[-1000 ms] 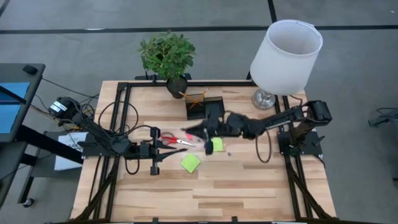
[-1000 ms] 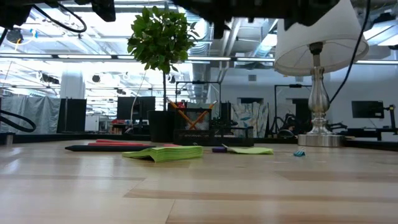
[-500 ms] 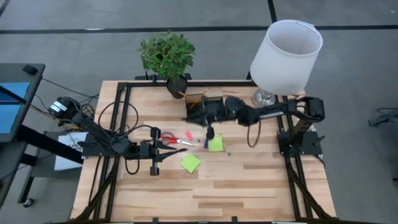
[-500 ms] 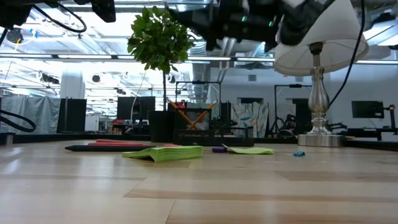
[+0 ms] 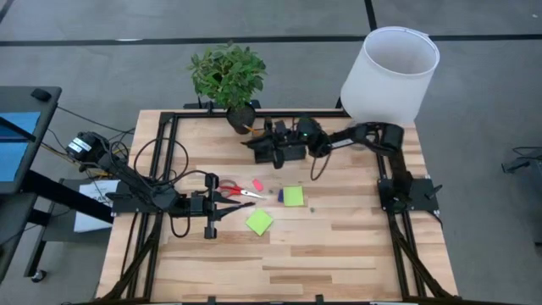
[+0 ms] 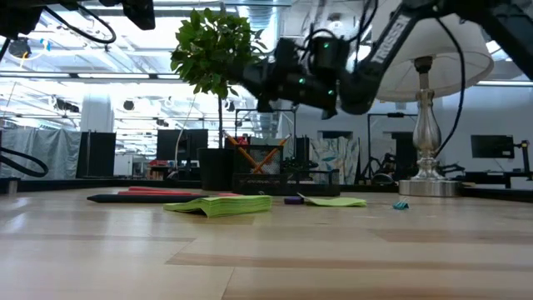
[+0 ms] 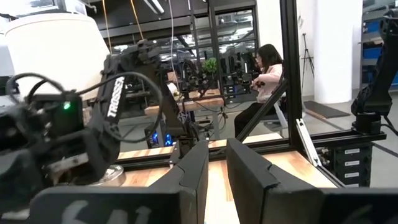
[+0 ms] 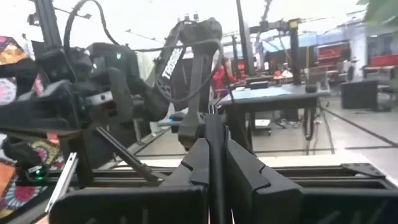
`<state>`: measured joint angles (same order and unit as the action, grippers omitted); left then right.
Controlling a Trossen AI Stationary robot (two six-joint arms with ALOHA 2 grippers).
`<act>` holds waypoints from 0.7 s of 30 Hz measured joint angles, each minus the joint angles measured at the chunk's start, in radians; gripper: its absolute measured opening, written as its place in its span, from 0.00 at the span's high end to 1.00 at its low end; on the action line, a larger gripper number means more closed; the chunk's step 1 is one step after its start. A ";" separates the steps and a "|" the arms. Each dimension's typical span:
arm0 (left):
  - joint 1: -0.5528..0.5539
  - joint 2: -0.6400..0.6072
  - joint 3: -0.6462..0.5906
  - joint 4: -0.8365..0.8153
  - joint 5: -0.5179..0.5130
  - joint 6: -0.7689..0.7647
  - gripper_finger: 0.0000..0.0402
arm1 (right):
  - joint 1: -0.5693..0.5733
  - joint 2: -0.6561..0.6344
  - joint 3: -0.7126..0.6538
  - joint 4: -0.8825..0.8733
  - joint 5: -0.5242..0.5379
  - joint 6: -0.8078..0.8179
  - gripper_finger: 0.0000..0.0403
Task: Pick and place office supplies into organizer
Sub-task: Put the right black ballpen into the desk organizer
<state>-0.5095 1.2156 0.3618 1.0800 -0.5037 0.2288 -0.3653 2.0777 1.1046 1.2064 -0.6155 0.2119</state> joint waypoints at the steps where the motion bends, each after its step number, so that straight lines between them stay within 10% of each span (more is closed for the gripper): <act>1: 0.000 0.000 0.000 -0.001 0.000 0.001 0.87 | -0.002 0.018 0.019 0.000 0.000 0.003 0.97; 21: 0.000 0.000 0.000 -0.021 0.000 0.001 0.87 | -0.133 0.091 0.084 -0.085 0.045 0.019 0.97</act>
<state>-0.5091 1.2152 0.3618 1.0592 -0.5041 0.2302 -0.4983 2.1684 1.1889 1.1210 -0.5704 0.2311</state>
